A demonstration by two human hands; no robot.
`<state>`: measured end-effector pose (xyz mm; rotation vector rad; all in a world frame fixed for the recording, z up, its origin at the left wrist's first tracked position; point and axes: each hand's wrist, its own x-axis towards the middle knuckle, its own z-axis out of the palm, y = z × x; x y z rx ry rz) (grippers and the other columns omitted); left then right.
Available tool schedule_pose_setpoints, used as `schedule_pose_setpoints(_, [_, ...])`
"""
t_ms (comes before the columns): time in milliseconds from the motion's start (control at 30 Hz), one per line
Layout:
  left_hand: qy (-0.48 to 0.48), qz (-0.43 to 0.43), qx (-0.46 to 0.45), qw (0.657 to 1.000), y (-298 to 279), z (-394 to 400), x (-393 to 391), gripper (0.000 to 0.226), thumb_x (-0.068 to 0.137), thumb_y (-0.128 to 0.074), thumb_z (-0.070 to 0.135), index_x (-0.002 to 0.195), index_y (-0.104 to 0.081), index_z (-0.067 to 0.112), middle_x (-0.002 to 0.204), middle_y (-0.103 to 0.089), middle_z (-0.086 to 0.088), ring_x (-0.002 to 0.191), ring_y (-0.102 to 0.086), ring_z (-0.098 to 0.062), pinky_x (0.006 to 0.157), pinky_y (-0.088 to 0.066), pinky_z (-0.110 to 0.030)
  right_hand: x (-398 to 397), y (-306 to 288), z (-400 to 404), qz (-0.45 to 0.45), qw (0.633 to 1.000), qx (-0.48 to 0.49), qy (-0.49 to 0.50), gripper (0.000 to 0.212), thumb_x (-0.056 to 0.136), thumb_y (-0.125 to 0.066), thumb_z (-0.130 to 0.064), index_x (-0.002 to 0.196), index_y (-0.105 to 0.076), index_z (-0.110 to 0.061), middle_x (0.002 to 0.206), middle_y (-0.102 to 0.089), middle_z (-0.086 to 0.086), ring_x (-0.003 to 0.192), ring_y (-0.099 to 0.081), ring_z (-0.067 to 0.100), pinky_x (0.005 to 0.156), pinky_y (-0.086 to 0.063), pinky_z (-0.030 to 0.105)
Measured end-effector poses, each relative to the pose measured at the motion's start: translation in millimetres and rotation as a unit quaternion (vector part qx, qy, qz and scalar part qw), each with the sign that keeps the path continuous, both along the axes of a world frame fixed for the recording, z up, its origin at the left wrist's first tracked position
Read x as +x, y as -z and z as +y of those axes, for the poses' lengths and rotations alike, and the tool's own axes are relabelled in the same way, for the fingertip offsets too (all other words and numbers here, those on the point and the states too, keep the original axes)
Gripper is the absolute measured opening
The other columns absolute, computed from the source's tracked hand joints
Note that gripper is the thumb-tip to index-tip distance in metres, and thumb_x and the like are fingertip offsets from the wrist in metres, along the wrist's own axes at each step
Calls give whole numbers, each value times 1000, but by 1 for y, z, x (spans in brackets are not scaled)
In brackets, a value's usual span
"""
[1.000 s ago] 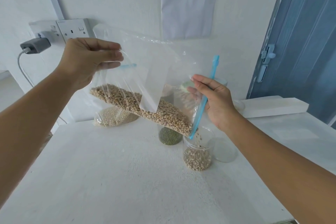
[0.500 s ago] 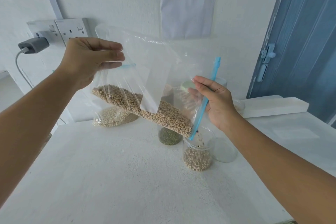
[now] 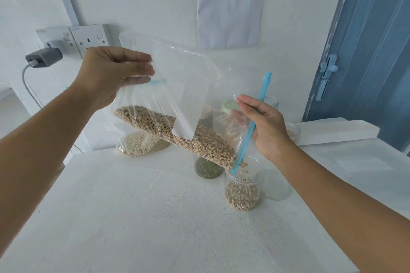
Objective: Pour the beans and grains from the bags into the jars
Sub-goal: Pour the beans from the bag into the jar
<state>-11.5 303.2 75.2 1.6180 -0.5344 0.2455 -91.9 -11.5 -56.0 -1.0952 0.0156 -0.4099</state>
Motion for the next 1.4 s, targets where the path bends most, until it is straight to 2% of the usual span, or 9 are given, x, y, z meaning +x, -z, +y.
schedule_pose_setpoints(333, [4,2,1,1000,0,2,3,29,76,-86,4,104,-77,-2,89,-79,-13,92,-78,-31,90,-63,-44,1,0,0,-1,1000,1,1,24,93,-70,0,114,-76,-9,117,-77,7,106,-75,33,98,-58,40])
schedule_pose_setpoints(500, [1,-4,1,1000,-3,1,2,37,76,-87,3,110,-75,-6,89,-79,-14,92,-78,-31,89,-63,-41,3,0,1,-2,1000,11,-3,23,91,-71,1,110,-77,-9,119,-76,10,107,-74,34,106,-54,47])
schedule_pose_setpoints(667, [1,-4,2,1000,-5,2,2,34,76,-87,3,107,-76,-4,89,-79,-13,92,-78,-31,89,-63,-41,4,-3,1,-5,1000,15,-2,23,91,-71,0,112,-77,-9,119,-76,9,108,-74,34,101,-57,42])
schedule_pose_setpoints(1067, [-1,-6,1,1000,-6,0,2,38,75,-86,2,111,-75,-6,89,-79,-14,92,-78,-31,89,-63,-41,4,-2,3,-4,1000,14,3,22,91,-71,1,110,-77,-8,115,-77,8,105,-75,34,102,-57,43])
schedule_pose_setpoints(1400, [0,-11,1,1000,-9,-2,2,40,74,-87,3,112,-75,-6,88,-79,-12,93,-77,-31,89,-63,-41,2,-6,4,-9,1000,23,3,22,91,-71,1,111,-77,-8,114,-78,8,105,-75,33,95,-60,37])
